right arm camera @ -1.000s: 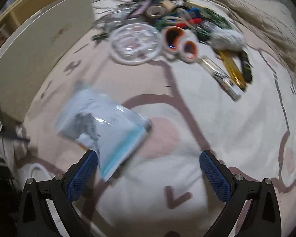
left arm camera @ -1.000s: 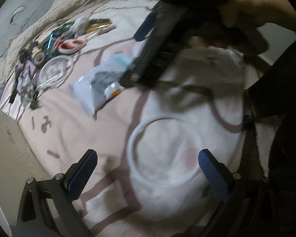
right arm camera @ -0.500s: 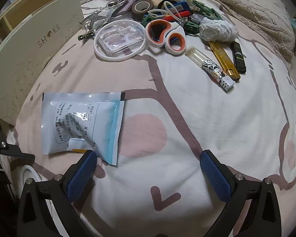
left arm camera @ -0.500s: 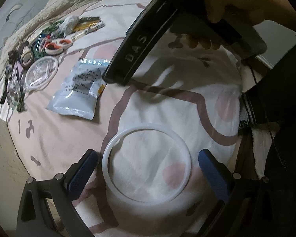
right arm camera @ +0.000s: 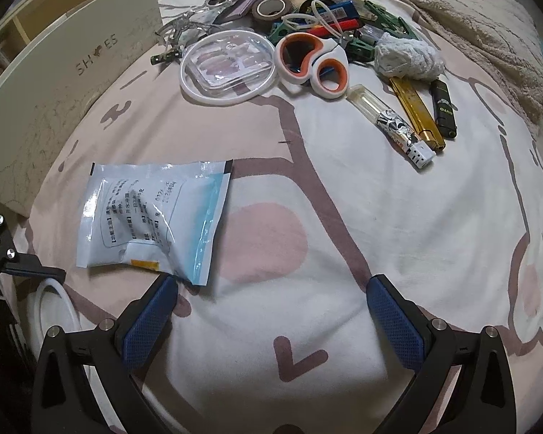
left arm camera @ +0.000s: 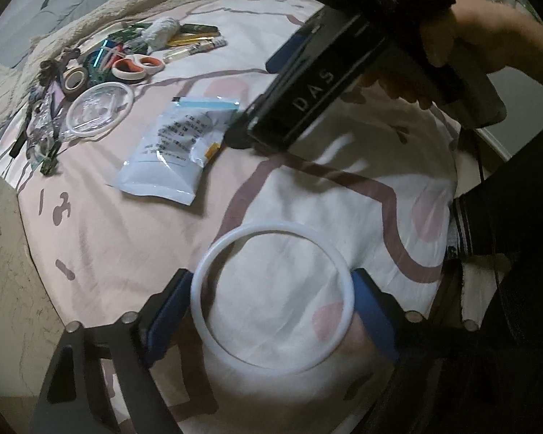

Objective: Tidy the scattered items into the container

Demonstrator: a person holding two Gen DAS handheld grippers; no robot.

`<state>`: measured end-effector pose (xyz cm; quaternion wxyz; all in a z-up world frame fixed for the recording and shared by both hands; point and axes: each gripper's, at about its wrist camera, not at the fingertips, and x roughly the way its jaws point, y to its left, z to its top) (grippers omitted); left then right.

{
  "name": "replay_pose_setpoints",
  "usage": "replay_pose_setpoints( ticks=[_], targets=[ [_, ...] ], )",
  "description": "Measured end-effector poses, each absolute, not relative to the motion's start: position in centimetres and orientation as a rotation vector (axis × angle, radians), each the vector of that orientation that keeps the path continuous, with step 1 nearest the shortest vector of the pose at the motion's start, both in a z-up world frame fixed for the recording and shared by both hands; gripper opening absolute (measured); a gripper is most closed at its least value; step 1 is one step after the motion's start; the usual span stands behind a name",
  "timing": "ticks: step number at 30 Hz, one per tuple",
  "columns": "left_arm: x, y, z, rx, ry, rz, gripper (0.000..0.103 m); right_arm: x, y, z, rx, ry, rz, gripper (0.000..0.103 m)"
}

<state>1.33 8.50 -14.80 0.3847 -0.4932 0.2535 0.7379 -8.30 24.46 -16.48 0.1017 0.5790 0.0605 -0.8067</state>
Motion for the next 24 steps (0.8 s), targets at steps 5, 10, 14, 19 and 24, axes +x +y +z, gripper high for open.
replay_pose_setpoints(
  ticks=[5, 10, 14, 19, 24],
  targets=[
    [1.7, 7.9, -14.7, -1.246, 0.626, 1.908, 0.085, -8.5, 24.9, -15.8, 1.775, 0.131, -2.337, 0.103],
    [2.1, 7.4, -14.4, -1.233, 0.612, 1.933, 0.085, -8.2, 24.8, -14.2, 1.713, 0.074, -2.337, 0.103],
    [2.2, 6.6, -14.3, -1.23, 0.597, 1.973, 0.085, -8.2, 24.1, -13.6, 1.677, 0.01, -2.351, 0.103],
    [2.0, 5.6, -14.2, -1.24, 0.562, 2.02, 0.085, -7.8, 21.0, -13.6, 1.639, 0.095, -2.388, 0.103],
    [2.2, 4.6, -14.1, -1.232, 0.541, 2.049, 0.085, -7.3, 18.2, -13.9, 1.621, 0.198, -2.422, 0.103]
  ],
)
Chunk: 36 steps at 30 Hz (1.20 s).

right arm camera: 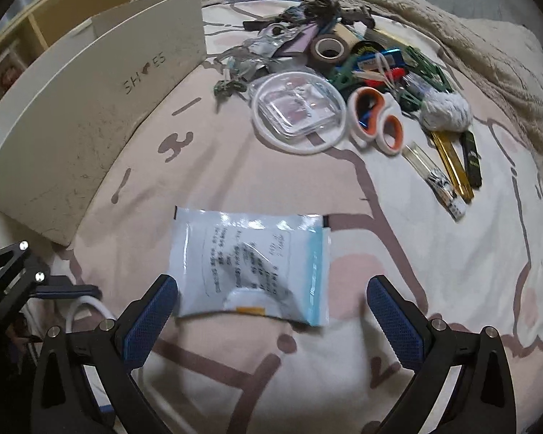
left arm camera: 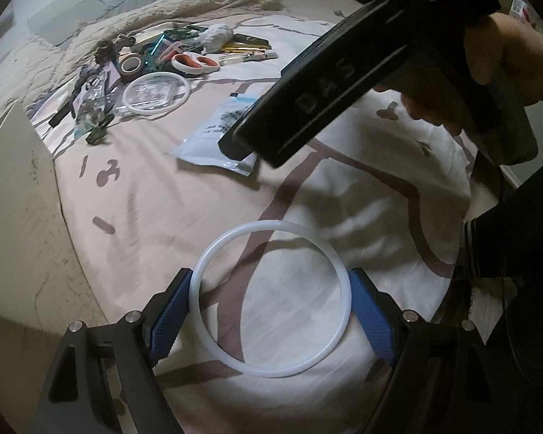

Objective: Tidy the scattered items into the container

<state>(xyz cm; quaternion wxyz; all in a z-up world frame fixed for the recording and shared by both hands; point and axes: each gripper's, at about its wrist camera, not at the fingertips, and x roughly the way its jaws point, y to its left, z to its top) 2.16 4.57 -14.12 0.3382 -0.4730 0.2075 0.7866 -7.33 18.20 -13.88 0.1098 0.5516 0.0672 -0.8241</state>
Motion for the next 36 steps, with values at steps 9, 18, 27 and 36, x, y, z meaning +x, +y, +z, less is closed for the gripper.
replay_pose_setpoints(
  ticks=[9, 18, 27, 36],
  targets=[
    [2.9, 2.8, -14.6, -1.217, 0.541, 2.082, 0.085, -8.2, 16.4, -13.4, 1.667, 0.294, -2.46, 0.103],
    [2.4, 1.2, -14.6, -1.245, 0.468, 2.115, 0.085, -12.1, 17.5, -15.4, 1.794, 0.103, -2.383, 0.103],
    [2.4, 1.3, -14.6, -1.246, 0.472, 2.114, 0.085, -12.0, 16.0, -13.9, 1.718, 0.194, -2.418, 0.103],
    [2.4, 1.3, -14.6, -1.244, 0.469, 2.116, 0.085, -12.3, 15.2, -15.0, 1.782, 0.285, -2.412, 0.103]
  ],
)
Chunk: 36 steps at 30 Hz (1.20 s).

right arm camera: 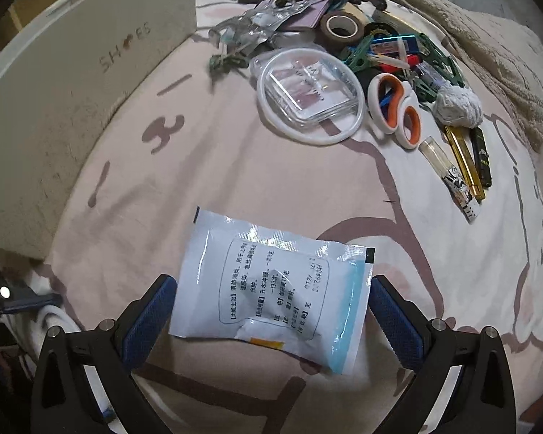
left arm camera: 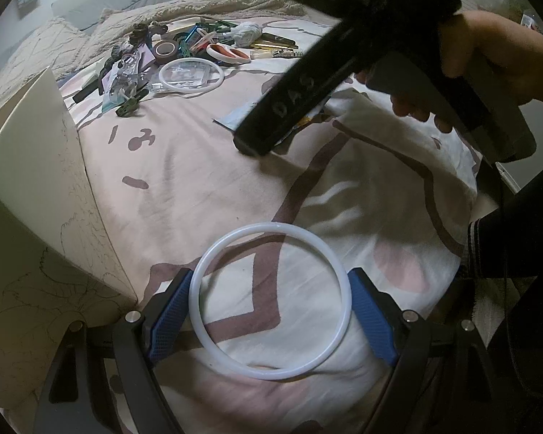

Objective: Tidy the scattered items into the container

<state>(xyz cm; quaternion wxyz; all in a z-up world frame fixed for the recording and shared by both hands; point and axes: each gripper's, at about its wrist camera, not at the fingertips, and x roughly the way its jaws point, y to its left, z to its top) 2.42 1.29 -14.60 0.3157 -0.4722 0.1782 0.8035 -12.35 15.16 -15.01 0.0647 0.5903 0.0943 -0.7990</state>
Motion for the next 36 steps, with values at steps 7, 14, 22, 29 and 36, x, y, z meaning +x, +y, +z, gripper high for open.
replay_pose_setpoints(
  ticks=[7, 14, 22, 29, 36],
  targets=[
    [2.2, 1.4, -13.8, -1.221, 0.451, 2.13, 0.085, -12.8, 15.5, -14.0, 1.722, 0.333, -2.441, 0.093],
    [2.1, 1.6, -12.7, -1.191, 0.435, 2.146, 0.085, -12.7, 16.4, -13.3, 1.708, 0.286, -2.426, 0.077],
    [1.7, 2.2, -11.5, -1.163, 0.412, 2.17, 0.085, -11.2, 17.7, -11.9, 1.68, 0.227, -2.458, 0.063],
    [1.7, 3.3, -11.6, -1.163, 0.438, 2.159, 0.085, -11.2, 18.5, -12.2, 1.704, 0.21, -2.489, 0.092],
    [1.9, 3.7, -11.8, -1.165, 0.447, 2.145, 0.085, -12.1, 20.8, -12.0, 1.674, 0.032, -2.519, 0.103]
  ],
)
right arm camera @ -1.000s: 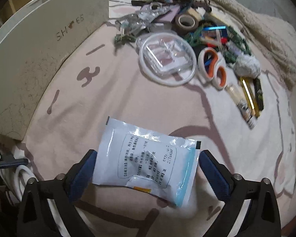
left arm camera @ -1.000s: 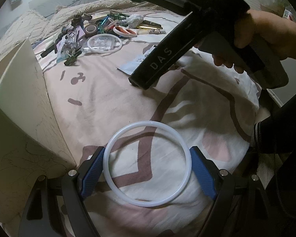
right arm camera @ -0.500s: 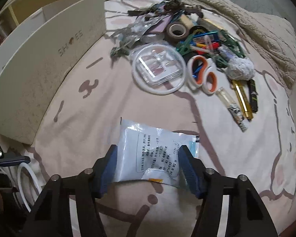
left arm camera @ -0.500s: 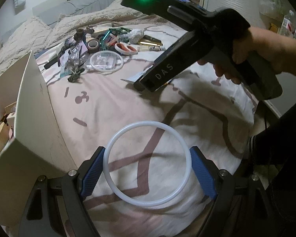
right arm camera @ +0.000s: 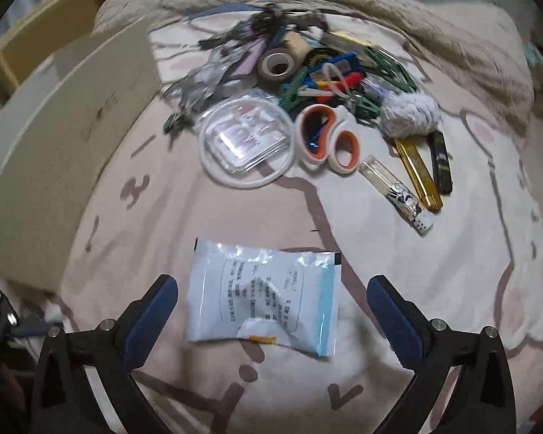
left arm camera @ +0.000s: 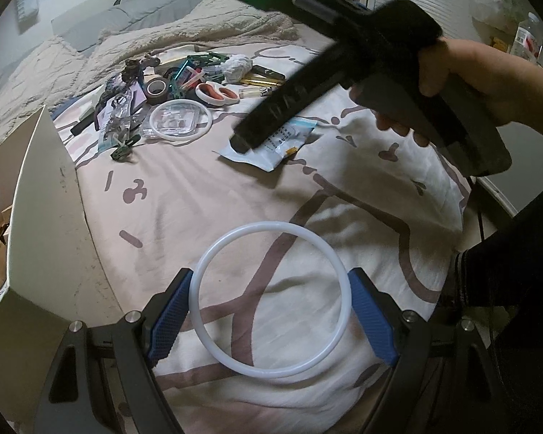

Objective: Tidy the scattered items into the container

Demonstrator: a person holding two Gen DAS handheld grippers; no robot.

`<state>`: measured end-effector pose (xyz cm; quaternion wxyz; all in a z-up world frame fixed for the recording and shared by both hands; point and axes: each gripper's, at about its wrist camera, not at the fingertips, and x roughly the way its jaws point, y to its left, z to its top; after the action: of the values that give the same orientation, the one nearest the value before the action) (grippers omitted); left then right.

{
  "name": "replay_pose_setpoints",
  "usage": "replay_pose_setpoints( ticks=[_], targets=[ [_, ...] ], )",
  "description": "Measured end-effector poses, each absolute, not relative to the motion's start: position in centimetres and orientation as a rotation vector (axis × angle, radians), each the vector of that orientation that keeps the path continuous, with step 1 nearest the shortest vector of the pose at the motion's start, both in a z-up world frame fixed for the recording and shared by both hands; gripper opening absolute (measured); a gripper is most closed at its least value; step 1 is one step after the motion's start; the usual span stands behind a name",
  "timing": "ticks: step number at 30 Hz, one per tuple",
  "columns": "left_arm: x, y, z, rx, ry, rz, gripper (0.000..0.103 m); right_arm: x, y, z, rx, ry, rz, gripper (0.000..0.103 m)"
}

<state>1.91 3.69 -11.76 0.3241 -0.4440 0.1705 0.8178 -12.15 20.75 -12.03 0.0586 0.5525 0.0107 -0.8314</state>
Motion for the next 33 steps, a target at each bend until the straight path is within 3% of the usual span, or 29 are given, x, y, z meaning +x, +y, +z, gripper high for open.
replay_pose_setpoints(
  ticks=[8, 23, 28, 30, 31, 33],
  targets=[
    [2.0, 3.4, -12.2, -1.184, 0.435, 2.14, 0.085, -12.8, 21.7, -13.7, 1.761, -0.176, -2.394, 0.103],
    [2.2, 3.1, -12.4, -1.193, 0.428, 2.14, 0.085, -12.5, 16.6, -15.2, 1.767, 0.34, -2.432, 0.103],
    [2.0, 3.1, -11.7, -1.175, 0.41, 2.158, 0.085, -12.8, 16.3, -14.7, 1.726, 0.39, -2.476, 0.103],
    [1.9, 3.1, -11.6, -1.174, 0.399, 2.164, 0.085, -12.7, 16.1, -14.5, 1.71, 0.412, -2.477, 0.095],
    [1.8, 3.0, -11.5, -1.173, 0.395, 2.166, 0.085, -12.7, 15.9, -14.5, 1.705, 0.418, -2.465, 0.081],
    [1.7, 3.0, -11.4, -1.172, 0.389, 2.172, 0.085, -12.5, 15.9, -14.4, 1.702, 0.414, -2.456, 0.077]
  ],
)
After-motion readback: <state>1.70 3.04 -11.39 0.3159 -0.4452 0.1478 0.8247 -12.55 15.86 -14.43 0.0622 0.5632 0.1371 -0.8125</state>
